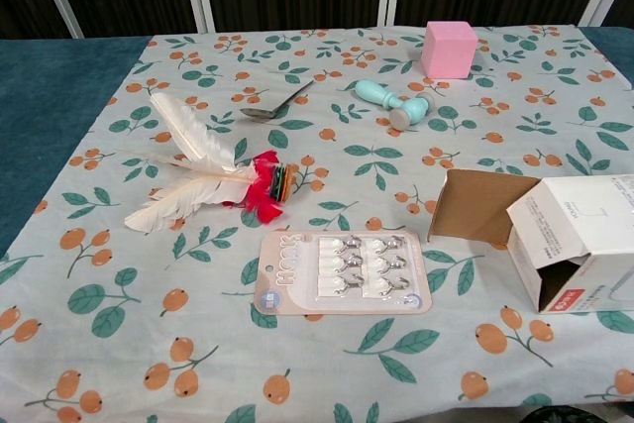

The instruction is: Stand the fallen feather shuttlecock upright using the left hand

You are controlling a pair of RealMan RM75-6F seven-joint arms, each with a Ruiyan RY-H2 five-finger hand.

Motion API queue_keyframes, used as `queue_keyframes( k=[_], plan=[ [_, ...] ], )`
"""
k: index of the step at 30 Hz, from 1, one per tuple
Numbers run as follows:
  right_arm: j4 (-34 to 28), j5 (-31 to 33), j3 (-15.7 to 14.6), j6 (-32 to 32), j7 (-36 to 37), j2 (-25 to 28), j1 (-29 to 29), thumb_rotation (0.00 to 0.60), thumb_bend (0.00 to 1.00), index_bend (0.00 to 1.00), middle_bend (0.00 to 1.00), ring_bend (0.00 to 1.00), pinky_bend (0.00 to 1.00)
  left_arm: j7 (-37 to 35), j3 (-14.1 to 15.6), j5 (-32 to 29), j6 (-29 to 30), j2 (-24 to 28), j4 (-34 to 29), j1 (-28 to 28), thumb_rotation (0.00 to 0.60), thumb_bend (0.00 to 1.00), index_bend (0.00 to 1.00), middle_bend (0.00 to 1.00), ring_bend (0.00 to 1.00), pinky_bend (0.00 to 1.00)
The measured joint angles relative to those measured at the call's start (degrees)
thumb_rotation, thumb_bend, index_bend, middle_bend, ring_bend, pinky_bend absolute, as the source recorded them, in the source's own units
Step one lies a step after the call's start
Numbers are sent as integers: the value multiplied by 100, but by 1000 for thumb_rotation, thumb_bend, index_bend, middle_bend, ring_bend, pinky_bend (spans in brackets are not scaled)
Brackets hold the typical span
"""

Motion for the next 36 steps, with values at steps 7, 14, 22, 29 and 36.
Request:
queue_keyframes(
  k=[7, 14, 22, 29, 36],
  plan=[
    [0, 1, 2, 4, -22, -12, -2, 600, 195, 0, 77, 31, 136, -331, 359, 322, 180, -201, 429, 350, 600, 189, 171, 57, 0, 0],
    [11, 2, 9, 20, -22, -23, -8, 600, 194, 0, 78, 31, 136, -622, 559, 807, 481, -746, 996, 557, 600, 190, 203, 57, 0, 0],
    [35, 3, 26, 64, 25, -26, -23, 600, 195, 0, 78, 31, 136, -776, 800, 1211, 565, -1335, 1641, 664, 600, 221, 243, 59, 0, 0],
    [62, 0, 28, 67, 43, -41, -23, 600, 196, 0, 77, 31, 136, -610, 838, 1354, 551, -1683, 1833, 649, 600, 260, 299, 60, 0, 0],
    [83, 21, 38, 62, 42, -56, -22, 600, 195, 0, 78, 31, 136, -329, 714, 1173, 398, -2018, 1837, 546, 600, 259, 348, 60, 0, 0]
  ],
)
